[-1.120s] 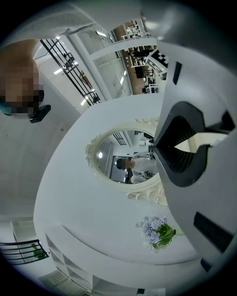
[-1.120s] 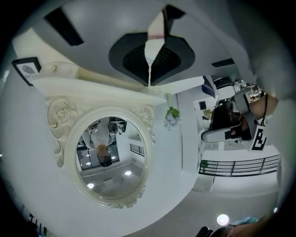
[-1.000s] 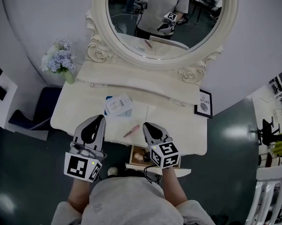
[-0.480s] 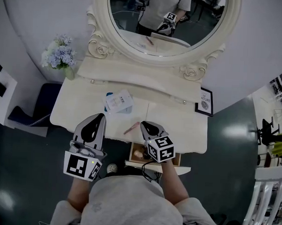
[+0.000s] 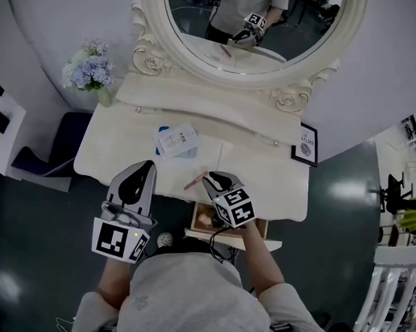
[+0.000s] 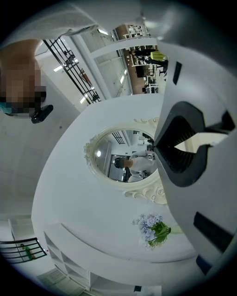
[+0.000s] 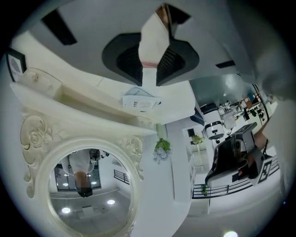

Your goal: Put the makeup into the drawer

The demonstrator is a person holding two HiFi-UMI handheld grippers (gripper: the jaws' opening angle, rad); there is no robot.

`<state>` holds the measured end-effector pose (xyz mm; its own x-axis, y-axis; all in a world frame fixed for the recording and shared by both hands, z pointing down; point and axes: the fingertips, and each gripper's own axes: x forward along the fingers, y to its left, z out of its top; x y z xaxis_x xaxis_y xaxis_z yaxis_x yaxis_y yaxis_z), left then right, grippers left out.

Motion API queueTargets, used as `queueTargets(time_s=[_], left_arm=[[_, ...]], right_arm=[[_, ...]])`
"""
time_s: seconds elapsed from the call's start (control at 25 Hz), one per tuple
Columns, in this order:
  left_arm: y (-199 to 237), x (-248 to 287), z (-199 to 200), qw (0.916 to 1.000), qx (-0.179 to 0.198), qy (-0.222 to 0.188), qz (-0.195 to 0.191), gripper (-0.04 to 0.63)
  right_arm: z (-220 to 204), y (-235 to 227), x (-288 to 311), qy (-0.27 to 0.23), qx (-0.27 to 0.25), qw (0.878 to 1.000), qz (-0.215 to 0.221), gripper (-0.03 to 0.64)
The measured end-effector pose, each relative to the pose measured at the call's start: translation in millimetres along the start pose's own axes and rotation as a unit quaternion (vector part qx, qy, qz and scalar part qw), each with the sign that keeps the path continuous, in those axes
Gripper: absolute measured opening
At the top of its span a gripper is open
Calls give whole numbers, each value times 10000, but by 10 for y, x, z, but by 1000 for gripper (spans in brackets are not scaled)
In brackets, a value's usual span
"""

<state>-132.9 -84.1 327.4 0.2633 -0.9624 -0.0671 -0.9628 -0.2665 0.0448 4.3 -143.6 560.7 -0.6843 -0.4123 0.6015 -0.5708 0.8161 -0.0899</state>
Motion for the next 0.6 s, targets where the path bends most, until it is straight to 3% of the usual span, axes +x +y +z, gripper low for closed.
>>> queueTargets(time_s=[0.24,0.6], left_arm=[[7,-4,-25,10000,-3,25,16,13],[35,-11,-25,10000,-23,46,74,12]], right_arm=[[-161,51,160,398,-463,9977,301,120],[-366,69,377,1047,-1304,9829,766,141]])
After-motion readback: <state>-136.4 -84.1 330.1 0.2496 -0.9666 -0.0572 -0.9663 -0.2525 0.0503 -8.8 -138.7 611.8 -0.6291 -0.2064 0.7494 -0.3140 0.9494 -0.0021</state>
